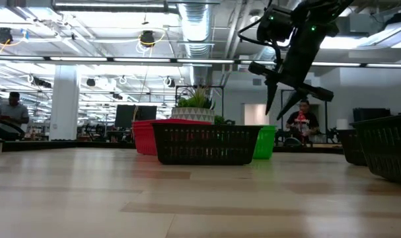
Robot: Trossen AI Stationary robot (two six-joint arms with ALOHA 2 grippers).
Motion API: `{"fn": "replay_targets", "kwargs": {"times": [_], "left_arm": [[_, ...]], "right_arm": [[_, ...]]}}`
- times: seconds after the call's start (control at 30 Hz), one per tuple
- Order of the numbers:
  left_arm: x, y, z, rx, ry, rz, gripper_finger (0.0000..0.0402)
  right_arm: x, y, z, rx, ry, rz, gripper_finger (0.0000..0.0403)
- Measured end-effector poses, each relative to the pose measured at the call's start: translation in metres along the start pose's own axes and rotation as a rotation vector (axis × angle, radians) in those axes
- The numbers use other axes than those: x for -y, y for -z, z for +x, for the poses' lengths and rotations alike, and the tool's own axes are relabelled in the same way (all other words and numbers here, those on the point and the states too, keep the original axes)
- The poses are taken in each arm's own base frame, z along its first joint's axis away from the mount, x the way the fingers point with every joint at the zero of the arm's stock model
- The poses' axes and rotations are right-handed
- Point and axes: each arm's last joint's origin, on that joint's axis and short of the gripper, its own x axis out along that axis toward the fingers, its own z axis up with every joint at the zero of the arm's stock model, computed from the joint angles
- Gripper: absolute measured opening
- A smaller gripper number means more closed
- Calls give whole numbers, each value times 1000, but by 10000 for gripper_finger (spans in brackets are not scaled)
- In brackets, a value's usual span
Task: Stack baskets by color
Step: Stack the top left green bin on the right green bin, then stack the bottom green bin on the top green bin
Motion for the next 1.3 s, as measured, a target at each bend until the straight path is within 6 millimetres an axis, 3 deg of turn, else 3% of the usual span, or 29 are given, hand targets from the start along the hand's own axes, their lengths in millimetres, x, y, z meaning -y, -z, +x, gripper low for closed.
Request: {"fn": "replay_targets", "kwargs": {"times": [0.13, 0.3, 0.4, 0.57, 0.7, 0.87, 1.03, 1.3], "left_arm": [[0, 1, 0, -16, 8, 5, 254], [-5, 11, -3, -170, 84, -7, 254], [-8, 25, -2, -345, 88, -9, 254], [-11, 60, 1, -783, -35, 33, 254], [-4, 81, 0, -978, -142, 113, 254], [16, 103, -6, -1040, -81, 116, 254], [25, 135, -14, -1125, -109, -13, 254], [37, 189, -31, -1186, -173, -290, 254]], "right_arm": [[-1, -5, -4, -11, -18, -49, 198], [-12, -15, -34, -1, -140, -115, 229], [-16, -15, -57, 1, -222, -158, 233], [-18, -4, -89, -10, -345, -235, 228], [-17, 15, -100, -57, -392, -296, 226], [-20, 55, -98, -149, -408, -411, 227], [-28, 99, -86, -217, -460, -537, 227], [-38, 147, -65, -271, -561, -605, 224]]}}
